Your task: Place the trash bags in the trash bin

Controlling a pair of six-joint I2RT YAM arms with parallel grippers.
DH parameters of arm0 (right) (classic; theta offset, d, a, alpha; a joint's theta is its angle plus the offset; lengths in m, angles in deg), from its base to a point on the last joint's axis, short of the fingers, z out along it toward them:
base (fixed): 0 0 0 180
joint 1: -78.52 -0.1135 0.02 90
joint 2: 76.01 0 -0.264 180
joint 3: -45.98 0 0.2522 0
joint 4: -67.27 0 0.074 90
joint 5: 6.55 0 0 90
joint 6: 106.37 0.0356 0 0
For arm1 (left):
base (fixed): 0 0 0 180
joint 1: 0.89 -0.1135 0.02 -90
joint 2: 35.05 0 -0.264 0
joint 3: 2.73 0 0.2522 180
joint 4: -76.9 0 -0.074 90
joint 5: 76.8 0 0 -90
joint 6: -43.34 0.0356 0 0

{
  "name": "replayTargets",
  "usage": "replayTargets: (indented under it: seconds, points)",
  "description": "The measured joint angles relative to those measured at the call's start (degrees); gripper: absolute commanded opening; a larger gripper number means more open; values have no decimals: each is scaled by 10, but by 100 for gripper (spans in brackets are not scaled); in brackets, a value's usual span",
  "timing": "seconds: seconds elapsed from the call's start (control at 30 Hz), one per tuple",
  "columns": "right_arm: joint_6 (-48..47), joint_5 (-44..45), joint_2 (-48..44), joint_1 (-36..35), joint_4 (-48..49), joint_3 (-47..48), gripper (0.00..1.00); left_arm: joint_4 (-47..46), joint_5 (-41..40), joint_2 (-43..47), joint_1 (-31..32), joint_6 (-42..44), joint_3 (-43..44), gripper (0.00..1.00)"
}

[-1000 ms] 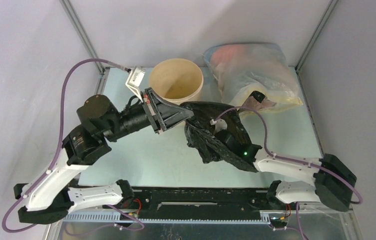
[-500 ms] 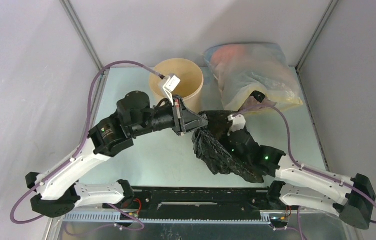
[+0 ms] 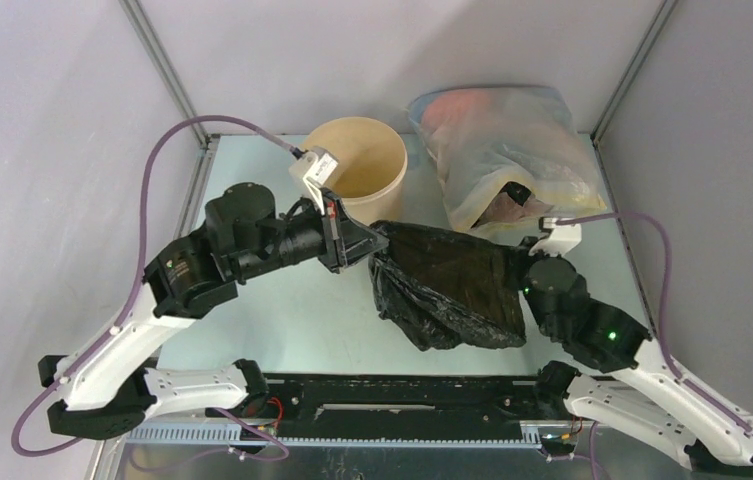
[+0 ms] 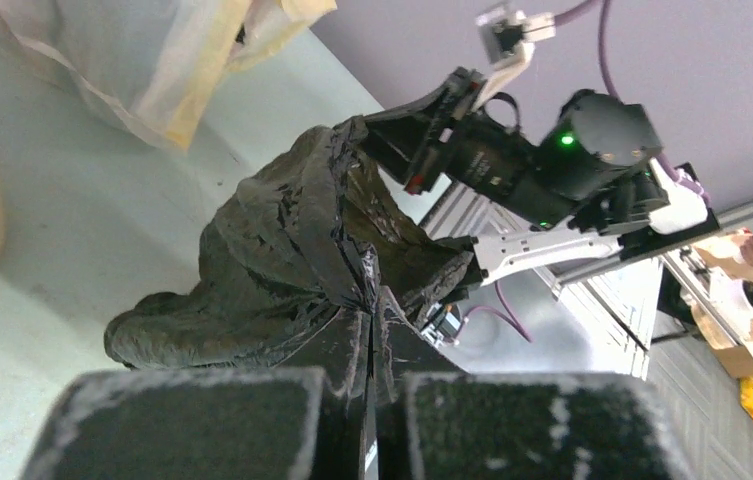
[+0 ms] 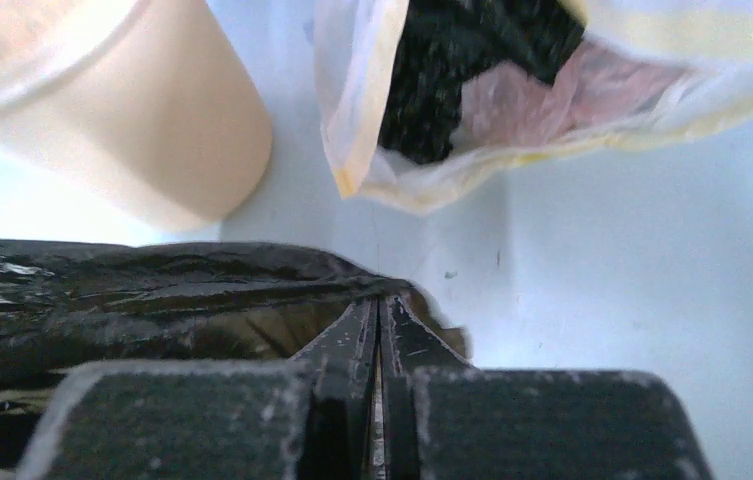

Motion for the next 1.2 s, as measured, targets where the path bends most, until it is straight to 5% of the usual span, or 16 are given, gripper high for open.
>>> replayTargets:
  seconds: [0.13,0.3,0.5,0.77,0.87,1.0,1.07,1.2]
  points:
    - [-30,5,1,3,-12,59,61,23,-23,-11,0,15,47,0]
    - [-65,-25,-1,3,-18,88,83,30,-34,-16,0,28,64,0]
    - [-63,-84,21,3,-50,83,90,38,-39,-21,0,33,52,0]
    - [-35,-201,-4,5,-33,-50,91,39,-43,-8,0,38,7,0]
    - [-23,-220,5,10,-26,-62,84,38,-43,4,0,38,-10,0]
    - [-7,-234,35,24,-2,-62,59,35,-43,15,0,38,-21,0]
    - [1,-245,52,33,7,-62,62,31,-43,20,0,38,-24,0]
    - [18,-256,66,43,19,-62,86,31,-43,27,0,38,-28,0]
